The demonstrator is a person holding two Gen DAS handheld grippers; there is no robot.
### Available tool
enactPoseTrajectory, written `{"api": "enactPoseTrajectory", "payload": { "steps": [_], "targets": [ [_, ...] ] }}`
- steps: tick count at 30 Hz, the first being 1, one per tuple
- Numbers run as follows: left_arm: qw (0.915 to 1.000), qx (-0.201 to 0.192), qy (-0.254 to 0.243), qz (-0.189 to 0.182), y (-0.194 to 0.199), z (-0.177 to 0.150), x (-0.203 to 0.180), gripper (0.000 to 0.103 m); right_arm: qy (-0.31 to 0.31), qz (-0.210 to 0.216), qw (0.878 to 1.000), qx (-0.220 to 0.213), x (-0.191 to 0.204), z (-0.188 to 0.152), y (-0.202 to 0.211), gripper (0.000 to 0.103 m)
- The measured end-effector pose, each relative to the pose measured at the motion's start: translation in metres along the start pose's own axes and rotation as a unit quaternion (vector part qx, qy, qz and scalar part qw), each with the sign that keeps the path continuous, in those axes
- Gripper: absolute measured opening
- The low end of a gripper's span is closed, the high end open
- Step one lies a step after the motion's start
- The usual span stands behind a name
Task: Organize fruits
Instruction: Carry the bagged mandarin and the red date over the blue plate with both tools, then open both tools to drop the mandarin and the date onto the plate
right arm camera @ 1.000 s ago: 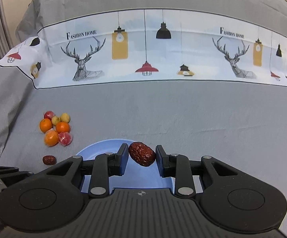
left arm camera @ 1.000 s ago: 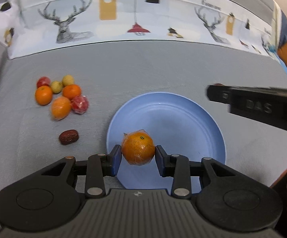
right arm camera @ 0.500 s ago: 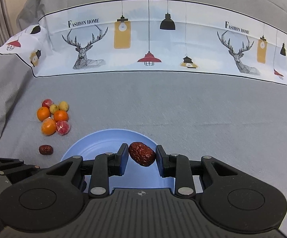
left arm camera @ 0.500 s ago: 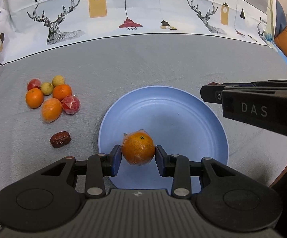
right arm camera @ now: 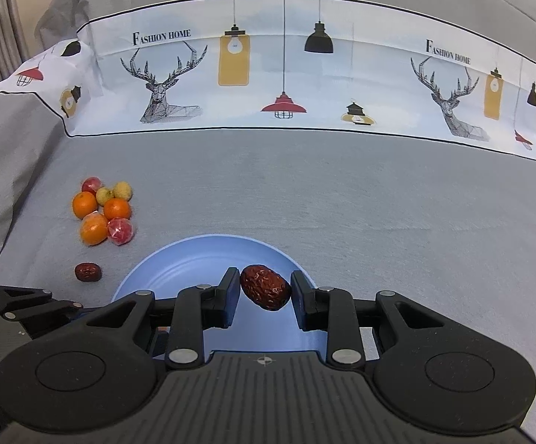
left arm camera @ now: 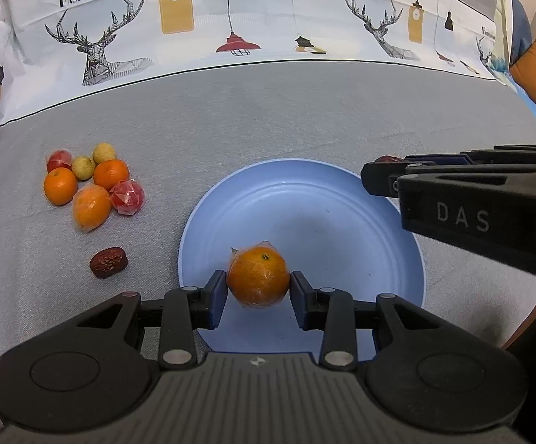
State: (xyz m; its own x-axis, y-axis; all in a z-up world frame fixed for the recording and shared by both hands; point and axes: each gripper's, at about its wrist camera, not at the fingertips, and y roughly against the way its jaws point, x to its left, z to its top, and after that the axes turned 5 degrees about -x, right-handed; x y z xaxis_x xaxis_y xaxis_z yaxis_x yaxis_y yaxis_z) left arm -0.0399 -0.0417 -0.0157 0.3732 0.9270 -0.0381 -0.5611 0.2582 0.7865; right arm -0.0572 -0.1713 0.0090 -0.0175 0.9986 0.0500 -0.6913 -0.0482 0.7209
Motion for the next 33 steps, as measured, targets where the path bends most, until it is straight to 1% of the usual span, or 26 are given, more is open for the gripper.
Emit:
{"api": "enactPoseTrajectory", "payload": {
  "steps": [18,19,20,21,22,24,26,30,33],
  "targets": [
    [1.0000,0.001,0.003,-0.006,0.0006,0.0015,-0.0012,0.041,0.001,-0.004,1.000,0.004,0.0007,-0.0009,-0.0014,0.032],
    [1.0000,0.004,0.005,-0.007,-0.0001,0.0019,-0.0007,0.045,0.001,-0.004,1.000,0.005,0.0009,-0.0007,-0.0015,0.032],
    [0.9999,0.006,0.007,-0.009,-0.0006,0.0018,-0.0007,0.056,0.000,-0.006,1.000,0.005,0.0007,-0.0011,-0.0016,0.032],
    [0.9999,0.006,0.007,-0.010,-0.0002,0.0018,-0.0010,0.059,0.000,-0.009,1.000,0.005,0.0007,-0.0011,-0.0017,0.032],
    [0.9999,0.004,0.005,-0.009,0.0004,0.0017,-0.0013,0.060,0.000,-0.012,1.000,0.006,0.0004,-0.0013,-0.0019,0.032],
    [1.0000,-0.001,-0.002,-0.007,0.0019,0.0018,-0.0034,0.060,-0.004,-0.015,1.000,0.006,-0.0012,-0.0012,-0.0023,0.040],
    [1.0000,-0.002,-0.003,-0.005,0.0019,0.0018,-0.0036,0.060,-0.008,-0.018,1.000,0.004,-0.0023,-0.0010,-0.0021,0.042],
    [1.0000,-0.008,-0.001,-0.001,0.0034,0.0024,-0.0019,0.060,-0.011,-0.024,1.000,0.005,-0.0033,-0.0009,-0.0028,0.044],
    [0.9999,-0.014,0.000,0.002,0.0054,0.0032,-0.0003,0.056,-0.012,-0.029,1.000,0.003,-0.0035,-0.0009,-0.0023,0.044]
  ]
}}
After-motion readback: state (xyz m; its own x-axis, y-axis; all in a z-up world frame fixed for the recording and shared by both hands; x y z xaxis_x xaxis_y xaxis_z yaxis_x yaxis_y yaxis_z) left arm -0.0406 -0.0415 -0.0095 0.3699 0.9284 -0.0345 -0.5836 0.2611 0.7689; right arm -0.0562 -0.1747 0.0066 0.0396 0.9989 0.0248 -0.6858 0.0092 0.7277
